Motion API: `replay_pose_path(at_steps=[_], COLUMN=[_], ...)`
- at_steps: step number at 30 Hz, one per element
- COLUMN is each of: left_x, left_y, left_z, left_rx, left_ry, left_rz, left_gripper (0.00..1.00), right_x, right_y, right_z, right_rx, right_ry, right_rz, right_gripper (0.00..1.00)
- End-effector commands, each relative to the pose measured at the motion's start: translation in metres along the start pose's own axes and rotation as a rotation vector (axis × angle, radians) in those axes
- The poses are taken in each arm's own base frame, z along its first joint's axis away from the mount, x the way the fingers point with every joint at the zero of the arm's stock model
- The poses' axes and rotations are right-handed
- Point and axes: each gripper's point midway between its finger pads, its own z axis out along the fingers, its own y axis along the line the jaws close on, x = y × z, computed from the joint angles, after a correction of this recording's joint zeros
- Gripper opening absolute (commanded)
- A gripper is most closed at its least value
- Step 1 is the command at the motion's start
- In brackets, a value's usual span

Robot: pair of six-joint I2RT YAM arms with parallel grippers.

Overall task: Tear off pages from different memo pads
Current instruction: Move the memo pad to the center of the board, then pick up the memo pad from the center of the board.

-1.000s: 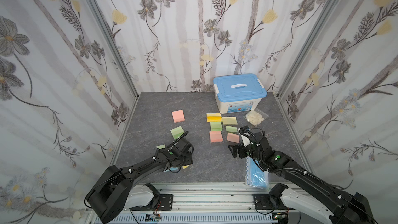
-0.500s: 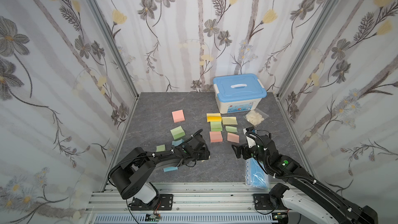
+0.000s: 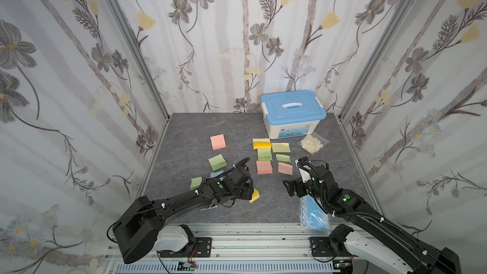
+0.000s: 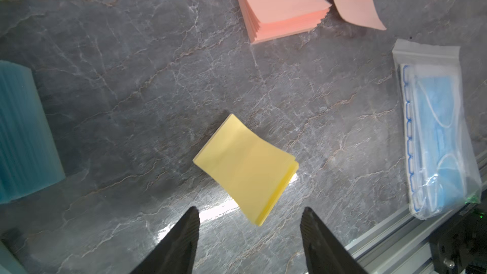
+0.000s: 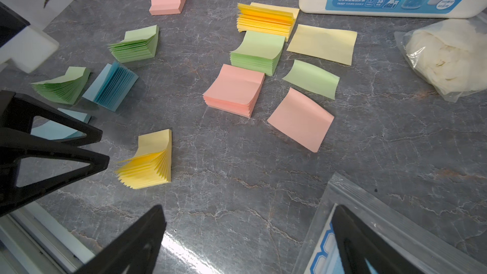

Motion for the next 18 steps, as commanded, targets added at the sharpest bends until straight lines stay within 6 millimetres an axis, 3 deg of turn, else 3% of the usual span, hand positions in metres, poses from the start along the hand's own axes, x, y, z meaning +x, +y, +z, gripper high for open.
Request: replay_pose_path(at_steps=[1, 12, 18], left_x=[0.015, 0.010, 0.003], left_y=[0.010, 0.016, 0.006], left_z=[0.000, 0.002, 0.006], left_rx=[-0.015, -0.032, -0.004], left_ry=[0.032, -0.016, -0.016], left_rz=[0.009, -0.025, -0.036], left_gripper=[0.64, 0.64, 0.65], right_x=[-0.003, 0.002, 0.006], right_y=[0.009, 0.024, 0.026], right_z=[0.003, 0.015, 0.020], right_rx=[-0.035, -0.056, -0.051], right_ry=[0.012, 0.069, 0.091], right_rz=[-0.007, -0.036, -0.048], right_gripper=[1.00, 1.00, 1.00])
